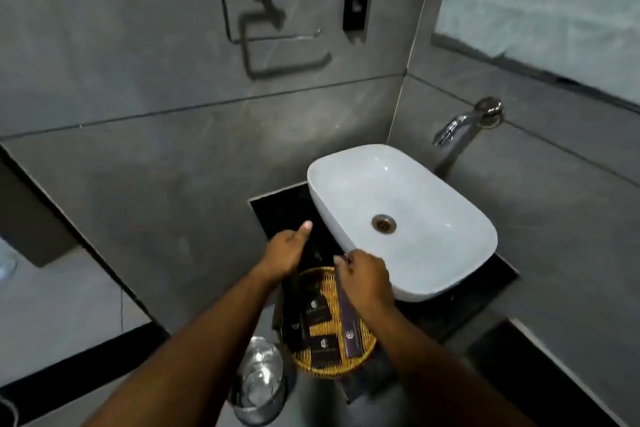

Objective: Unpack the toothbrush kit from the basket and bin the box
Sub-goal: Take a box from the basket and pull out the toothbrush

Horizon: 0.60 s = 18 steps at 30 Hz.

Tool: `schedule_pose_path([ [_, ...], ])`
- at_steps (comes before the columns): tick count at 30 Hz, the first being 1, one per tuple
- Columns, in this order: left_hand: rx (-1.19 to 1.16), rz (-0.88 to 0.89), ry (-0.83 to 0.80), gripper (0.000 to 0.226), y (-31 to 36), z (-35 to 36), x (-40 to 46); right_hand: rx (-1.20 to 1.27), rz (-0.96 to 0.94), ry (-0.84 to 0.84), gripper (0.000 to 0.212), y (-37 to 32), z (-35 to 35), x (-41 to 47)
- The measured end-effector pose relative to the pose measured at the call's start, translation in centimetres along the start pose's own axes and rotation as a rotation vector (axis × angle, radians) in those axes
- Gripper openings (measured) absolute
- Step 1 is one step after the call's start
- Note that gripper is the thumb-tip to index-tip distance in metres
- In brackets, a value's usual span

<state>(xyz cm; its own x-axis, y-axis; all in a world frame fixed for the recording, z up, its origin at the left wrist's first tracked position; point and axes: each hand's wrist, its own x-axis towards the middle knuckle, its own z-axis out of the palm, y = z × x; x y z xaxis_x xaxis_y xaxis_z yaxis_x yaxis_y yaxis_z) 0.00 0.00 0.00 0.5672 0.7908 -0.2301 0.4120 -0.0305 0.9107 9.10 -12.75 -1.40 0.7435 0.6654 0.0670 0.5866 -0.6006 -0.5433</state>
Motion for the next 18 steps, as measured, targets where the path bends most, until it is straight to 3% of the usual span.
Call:
schedule_pose_path([
  [4, -0.084, -0.226, -0.122, 0.032, -4.1, 2.6, 0.3, -0.072, 0.09, -0.196, 0.03, 2.5, 3.1, -2.0],
  [6, -0.115, -0.277, -0.122, 0.023, -5.0, 3.8, 0.9, -0.125, 0.096, -0.2, 0.034, 3.2, 4.3, -1.8],
  [11, -0.13, -0.339, -0.121, 0.019, -5.2, 6.4, 2.9, -0.338, 0.055, -0.192, 0.03, 3.8, 6.7, -1.0],
  [14, -0.13, -0.352, -0.107, 0.016, -4.9, 7.3, 3.7, -0.314, 0.067, -0.186, 0.025, 3.9, 7.2, -0.4],
  [18, -0.195, -0.303, -0.026, 0.012, -3.7, 7.4, 4.5, -0.17, 0.09, -0.191, 0.037, 3.6, 6.6, -0.1],
])
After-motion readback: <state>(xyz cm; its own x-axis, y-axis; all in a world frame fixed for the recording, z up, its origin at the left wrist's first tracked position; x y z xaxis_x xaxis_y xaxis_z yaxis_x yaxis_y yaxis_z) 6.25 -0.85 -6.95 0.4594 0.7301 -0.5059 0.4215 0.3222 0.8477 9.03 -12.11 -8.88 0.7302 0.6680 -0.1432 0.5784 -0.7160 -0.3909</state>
